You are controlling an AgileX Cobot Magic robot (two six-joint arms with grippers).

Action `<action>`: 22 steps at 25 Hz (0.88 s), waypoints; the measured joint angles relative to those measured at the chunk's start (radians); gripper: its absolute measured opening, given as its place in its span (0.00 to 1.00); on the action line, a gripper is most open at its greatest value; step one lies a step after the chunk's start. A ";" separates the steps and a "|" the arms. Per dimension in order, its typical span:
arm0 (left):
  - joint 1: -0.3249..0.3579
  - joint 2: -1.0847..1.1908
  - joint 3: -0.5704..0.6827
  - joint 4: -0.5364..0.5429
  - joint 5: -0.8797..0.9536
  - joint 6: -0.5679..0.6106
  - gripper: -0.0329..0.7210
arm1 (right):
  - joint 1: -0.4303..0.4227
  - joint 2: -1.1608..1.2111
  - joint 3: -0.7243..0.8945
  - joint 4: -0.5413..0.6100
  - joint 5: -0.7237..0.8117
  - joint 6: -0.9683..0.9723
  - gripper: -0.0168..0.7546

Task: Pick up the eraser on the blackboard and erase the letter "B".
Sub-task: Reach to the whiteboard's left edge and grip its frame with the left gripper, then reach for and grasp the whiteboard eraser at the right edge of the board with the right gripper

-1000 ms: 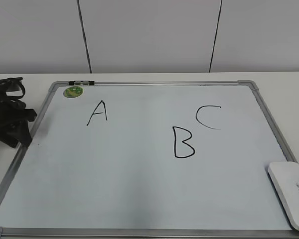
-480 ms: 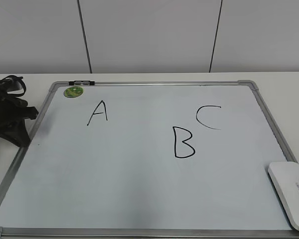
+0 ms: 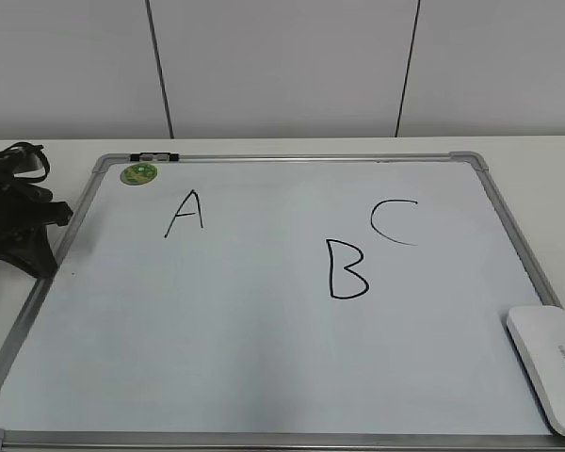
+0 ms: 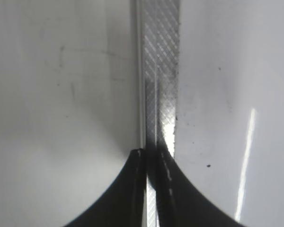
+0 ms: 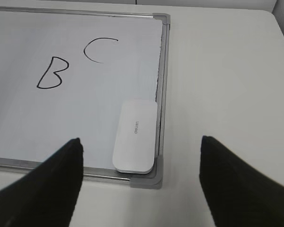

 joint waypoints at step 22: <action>0.000 0.000 0.000 0.000 0.002 0.000 0.06 | 0.000 0.954 -0.202 0.037 -0.054 0.001 0.78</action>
